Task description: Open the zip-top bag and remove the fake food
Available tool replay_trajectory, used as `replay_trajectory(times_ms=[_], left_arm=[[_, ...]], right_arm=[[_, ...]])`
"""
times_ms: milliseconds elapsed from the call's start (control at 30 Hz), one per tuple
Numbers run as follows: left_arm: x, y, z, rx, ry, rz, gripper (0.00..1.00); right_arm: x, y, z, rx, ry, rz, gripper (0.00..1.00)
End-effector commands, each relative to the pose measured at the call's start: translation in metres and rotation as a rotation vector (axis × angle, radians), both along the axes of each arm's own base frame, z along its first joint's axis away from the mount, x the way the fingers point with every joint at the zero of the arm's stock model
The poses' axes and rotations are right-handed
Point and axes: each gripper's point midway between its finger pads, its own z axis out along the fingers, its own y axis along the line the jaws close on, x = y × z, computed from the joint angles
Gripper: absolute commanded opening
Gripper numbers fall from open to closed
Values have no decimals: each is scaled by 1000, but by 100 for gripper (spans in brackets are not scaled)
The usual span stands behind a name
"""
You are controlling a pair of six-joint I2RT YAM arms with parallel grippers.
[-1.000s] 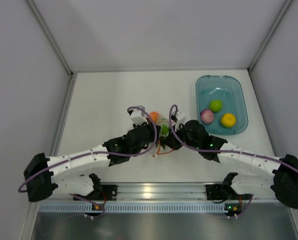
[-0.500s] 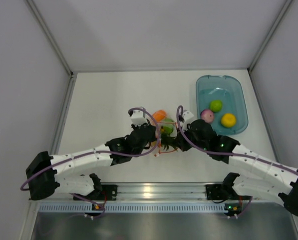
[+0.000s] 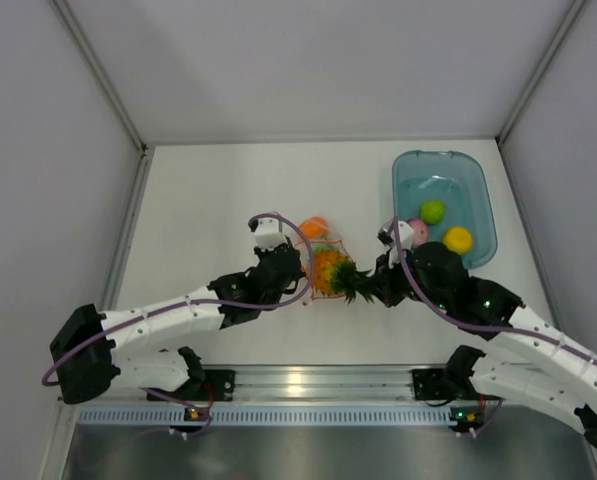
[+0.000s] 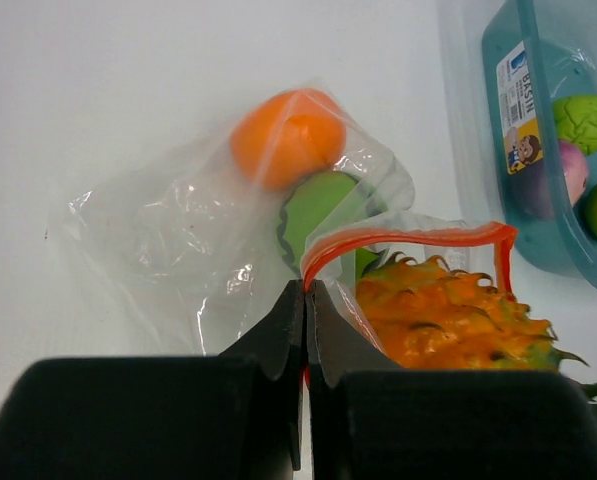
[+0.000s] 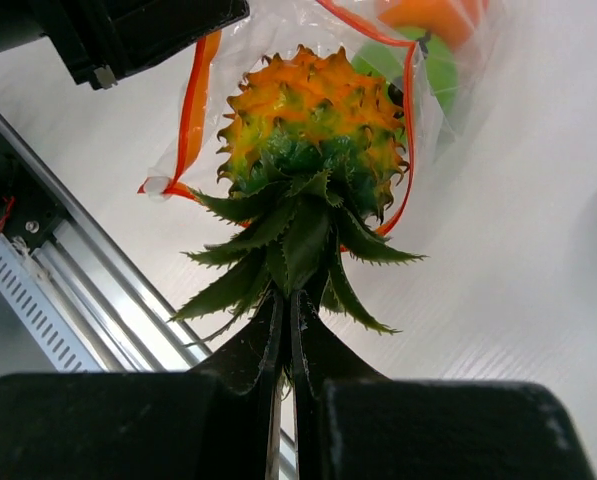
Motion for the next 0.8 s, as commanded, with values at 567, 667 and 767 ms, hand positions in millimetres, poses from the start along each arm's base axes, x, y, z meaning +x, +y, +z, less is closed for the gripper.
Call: replay_trajectory(times_ms=[567, 667, 767], left_arm=[[21, 45, -1, -87, 57, 106, 0], [20, 46, 4, -102, 51, 103, 0], [16, 43, 8, -130, 53, 81, 0]], right_arm=[[26, -29, 114, 25, -232, -161, 0], [35, -31, 132, 79, -261, -216, 0], [41, -29, 144, 155, -263, -257, 0]])
